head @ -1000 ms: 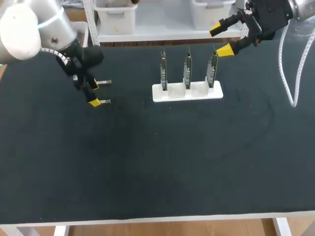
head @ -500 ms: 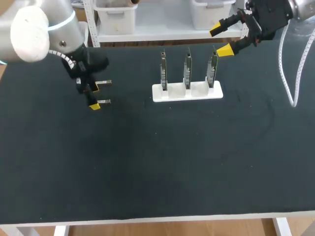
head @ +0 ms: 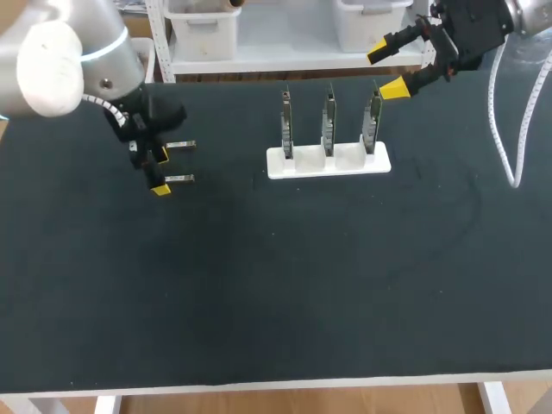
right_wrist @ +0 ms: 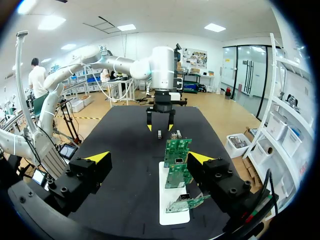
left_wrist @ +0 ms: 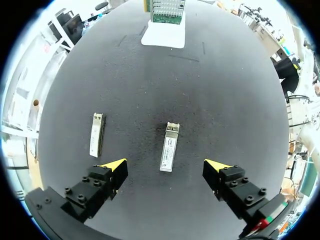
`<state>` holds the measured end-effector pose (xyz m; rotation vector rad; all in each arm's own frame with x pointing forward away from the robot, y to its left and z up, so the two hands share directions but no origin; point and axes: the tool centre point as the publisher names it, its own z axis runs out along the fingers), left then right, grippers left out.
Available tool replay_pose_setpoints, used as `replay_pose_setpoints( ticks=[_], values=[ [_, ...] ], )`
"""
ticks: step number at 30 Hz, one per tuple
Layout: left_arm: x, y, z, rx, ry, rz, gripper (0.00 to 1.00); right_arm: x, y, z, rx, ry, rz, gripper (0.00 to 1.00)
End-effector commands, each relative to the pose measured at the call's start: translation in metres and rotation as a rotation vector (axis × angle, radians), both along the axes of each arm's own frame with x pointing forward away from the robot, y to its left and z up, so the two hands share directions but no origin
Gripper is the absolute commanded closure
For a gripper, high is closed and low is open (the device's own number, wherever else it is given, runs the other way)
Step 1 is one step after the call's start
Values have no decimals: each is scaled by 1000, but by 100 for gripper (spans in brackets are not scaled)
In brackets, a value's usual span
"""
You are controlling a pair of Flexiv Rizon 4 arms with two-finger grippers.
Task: Pick up the optical module with the left hand, and insert it into the network port with the right hand.
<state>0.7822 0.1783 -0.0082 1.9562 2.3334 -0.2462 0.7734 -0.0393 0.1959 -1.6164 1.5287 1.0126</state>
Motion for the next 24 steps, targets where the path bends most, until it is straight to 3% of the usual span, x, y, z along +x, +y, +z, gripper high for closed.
replay_pose_setpoints(
  ticks=[1, 24],
  values=[
    [3, -4, -2, 16, 4, -7, 0, -1, 0, 0, -1, -1, -2, 0],
    [3, -3, -6, 33, 41, -15, 0, -1, 0, 0, -1, -1, -2, 0]
  ],
)
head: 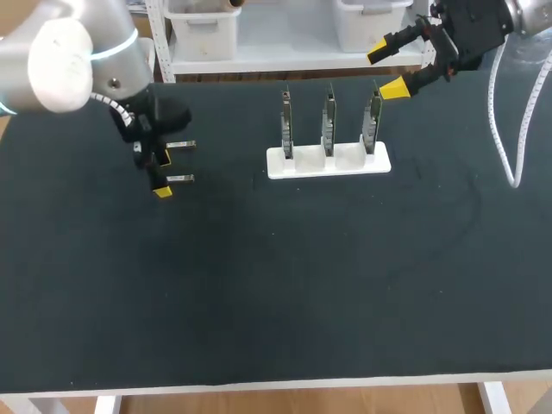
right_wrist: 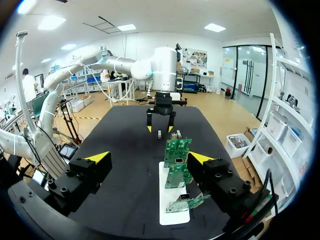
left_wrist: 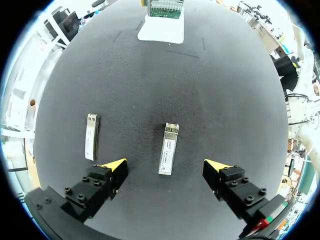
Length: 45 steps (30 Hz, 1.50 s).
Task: Pick up the optical module with the left hand, and insert it into the network port with the right hand.
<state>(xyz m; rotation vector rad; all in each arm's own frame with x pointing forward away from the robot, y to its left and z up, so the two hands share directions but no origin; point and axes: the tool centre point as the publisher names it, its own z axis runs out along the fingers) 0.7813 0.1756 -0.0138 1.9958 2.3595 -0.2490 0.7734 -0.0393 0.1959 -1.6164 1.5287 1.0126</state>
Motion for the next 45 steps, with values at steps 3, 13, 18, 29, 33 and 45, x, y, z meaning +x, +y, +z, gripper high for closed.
replay_pose_setpoints(
  ticks=[3, 13, 18, 29, 33, 45],
  values=[
    [4, -1, 0, 4, 7, -3, 0, -1, 0, 0, -1, -1, -2, 0],
    [9, 0, 3, 10, -12, -13, 0, -1, 0, 0, -1, -1, -2, 0],
    [9, 0, -2, 17, -3, -18, 0, -1, 0, 0, -1, -1, -2, 0],
    [9, 0, -5, 14, 7, -36, 0, -1, 0, 0, -1, -1, -2, 0],
    [9, 1, -6, 31, 22, -42, 0, -1, 0, 0, -1, -1, -2, 0],
    [9, 1, -6, 31, 22, -42, 0, -1, 0, 0, -1, -1, -2, 0]
  ],
)
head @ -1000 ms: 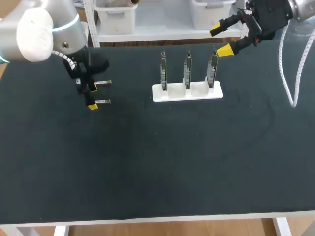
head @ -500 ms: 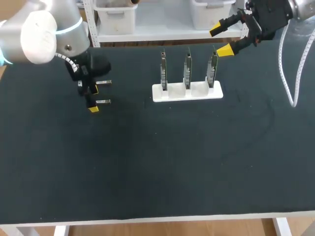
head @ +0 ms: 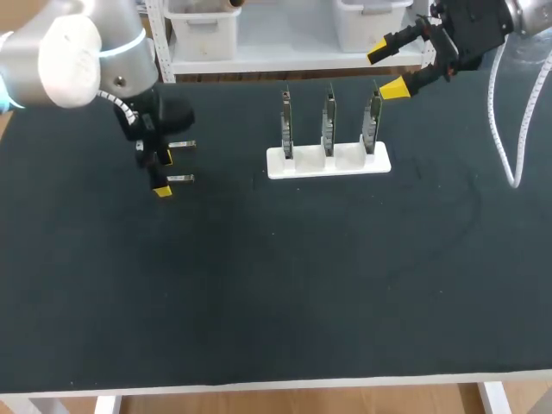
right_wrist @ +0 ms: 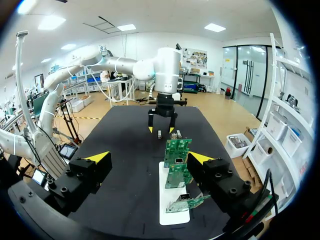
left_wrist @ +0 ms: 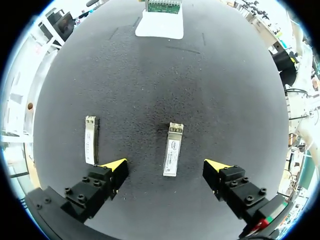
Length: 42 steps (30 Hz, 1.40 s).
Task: Pick up the optical module with the left hand, and insert it into the network port with the right hand.
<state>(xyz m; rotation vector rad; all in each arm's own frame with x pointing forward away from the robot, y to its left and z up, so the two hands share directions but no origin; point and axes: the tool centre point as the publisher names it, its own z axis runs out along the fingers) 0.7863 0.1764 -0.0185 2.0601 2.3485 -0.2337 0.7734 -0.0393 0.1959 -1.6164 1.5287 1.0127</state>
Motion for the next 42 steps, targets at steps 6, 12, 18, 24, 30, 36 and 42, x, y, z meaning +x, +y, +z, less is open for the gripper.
replay_pose_setpoints(
  ticks=[6, 12, 18, 24, 30, 36, 42],
  values=[
    [4, 0, -2, 3, 7, -4, 100, -1, 0, 0, -1, -1, -2, 0],
    [4, 0, -2, 3, 7, -4, 100, -1, 0, 0, -1, -1, -2, 0],
    [4, 0, -2, 3, 7, -4, 100, -1, 0, 0, -1, -1, -2, 0],
    [4, 0, -2, 3, 7, -4, 100, -1, 0, 0, -1, -1, -2, 0],
    [8, -4, 10, -2, -12, -19, 100, -1, 0, 0, -1, -1, -2, 0],
    [19, -22, 56, -176, -104, -59, 100, -1, 0, 0, -1, -1, -2, 0],
    [23, -44, 79, -424, -140, -120, 100, -1, 0, 0, -1, -1, -2, 0]
  ],
)
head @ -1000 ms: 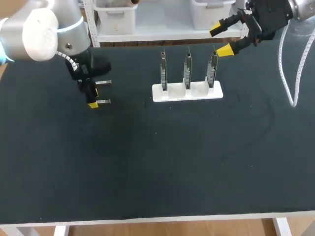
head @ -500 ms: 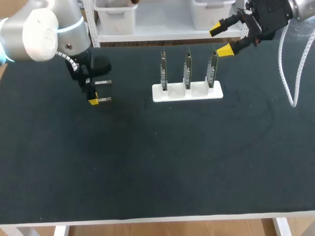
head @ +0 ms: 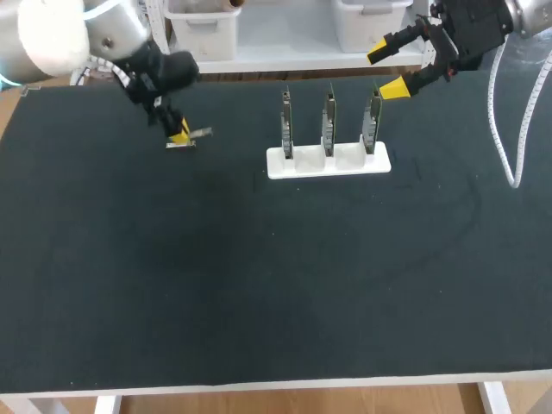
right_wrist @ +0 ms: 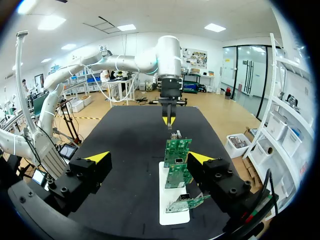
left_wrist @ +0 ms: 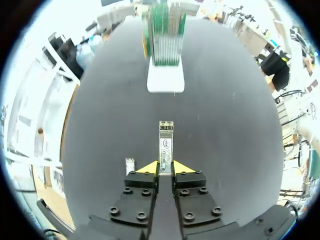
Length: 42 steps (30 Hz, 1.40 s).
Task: Pick up the optical module with the left hand, and insert it into the network port with the right hand.
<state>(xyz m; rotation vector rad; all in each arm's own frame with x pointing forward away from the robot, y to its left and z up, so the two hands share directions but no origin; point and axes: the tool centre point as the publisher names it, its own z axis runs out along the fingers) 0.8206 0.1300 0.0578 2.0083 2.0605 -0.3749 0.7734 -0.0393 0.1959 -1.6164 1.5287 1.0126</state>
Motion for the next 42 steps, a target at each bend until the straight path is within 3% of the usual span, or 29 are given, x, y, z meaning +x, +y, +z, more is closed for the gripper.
replay_pose_setpoints(
  ticks=[1, 3, 35, 38, 42],
  values=[
    [-11, -1, 2, -188, -10, -60, 100, -1, 0, 0, -1, -1, -2, 0],
    [-11, -6, -2, -216, 0, -65, 100, -1, 0, 0, -1, -1, -2, 0],
    [-10, -8, -4, -215, 11, -53, 100, -1, 0, 0, -1, -1, -2, 0],
    [3, -16, 5, -166, -7, -31, 100, -1, 0, 0, -1, -1, -2, 0],
    [26, -29, 37, -101, -39, -65, 100, -1, 0, 0, -1, -1, -2, 0]
  ],
)
